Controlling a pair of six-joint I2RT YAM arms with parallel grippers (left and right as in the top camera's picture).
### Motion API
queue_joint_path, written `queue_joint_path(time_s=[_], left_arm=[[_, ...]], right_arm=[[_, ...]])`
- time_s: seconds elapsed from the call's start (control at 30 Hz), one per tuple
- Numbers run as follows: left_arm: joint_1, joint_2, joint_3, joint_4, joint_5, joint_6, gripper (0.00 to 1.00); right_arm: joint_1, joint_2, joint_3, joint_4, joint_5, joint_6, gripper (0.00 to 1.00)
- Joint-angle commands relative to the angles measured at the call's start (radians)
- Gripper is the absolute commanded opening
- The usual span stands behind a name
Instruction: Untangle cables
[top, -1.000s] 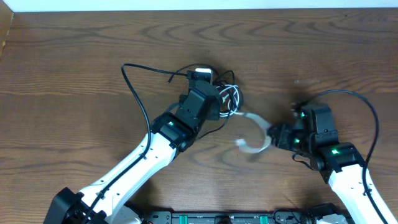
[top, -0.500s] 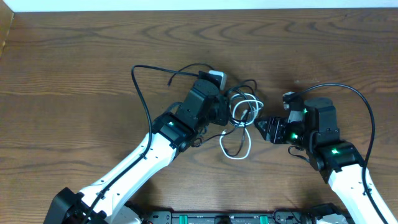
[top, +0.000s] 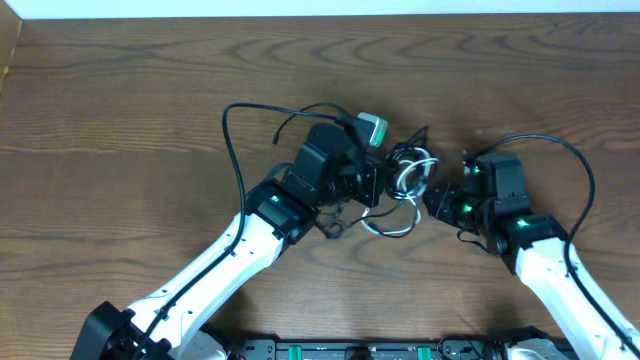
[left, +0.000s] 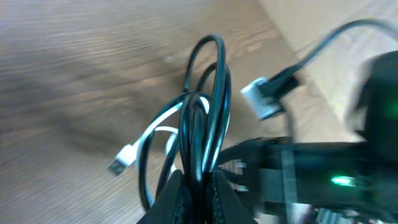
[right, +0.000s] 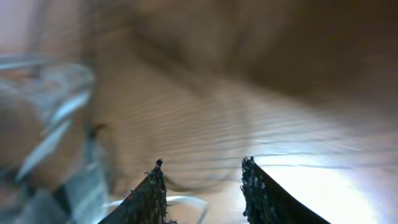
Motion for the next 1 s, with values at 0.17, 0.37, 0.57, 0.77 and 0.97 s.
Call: queue_joint_path(time_s=[0.17, 0.37, 0.57, 0.77, 0.97], left_arm=[[0.051, -0.100, 0.011, 0.032, 0.115, 0.019, 0.08], [0.084, -0.089, 0.011, -0.003, 0.114, 0.054, 0.08], [0.084, -0.069, 0.011, -0.003, 0.114, -0.002, 0.08], [0.084, -0.069, 0.011, 0.014, 0.114, -0.101, 0.08], [0.084, -0.069, 0.011, 0.017, 0.117, -0.225, 0.08]], right_arm=[[-0.005, 0.033, 0.001, -0.089, 0.232, 0.061, 0.39], [-0.007, -0.065, 0.002, -0.090, -0.035, -0.186, 0.45], [-0.031, -0.257, 0.002, -0.085, -0.274, -0.260, 0.61], [-0.039, -0.364, 0.002, -0.077, -0.307, -0.169, 0.63], [-0.040, -0.373, 0.002, -0.071, -0.276, -0.262, 0.63]])
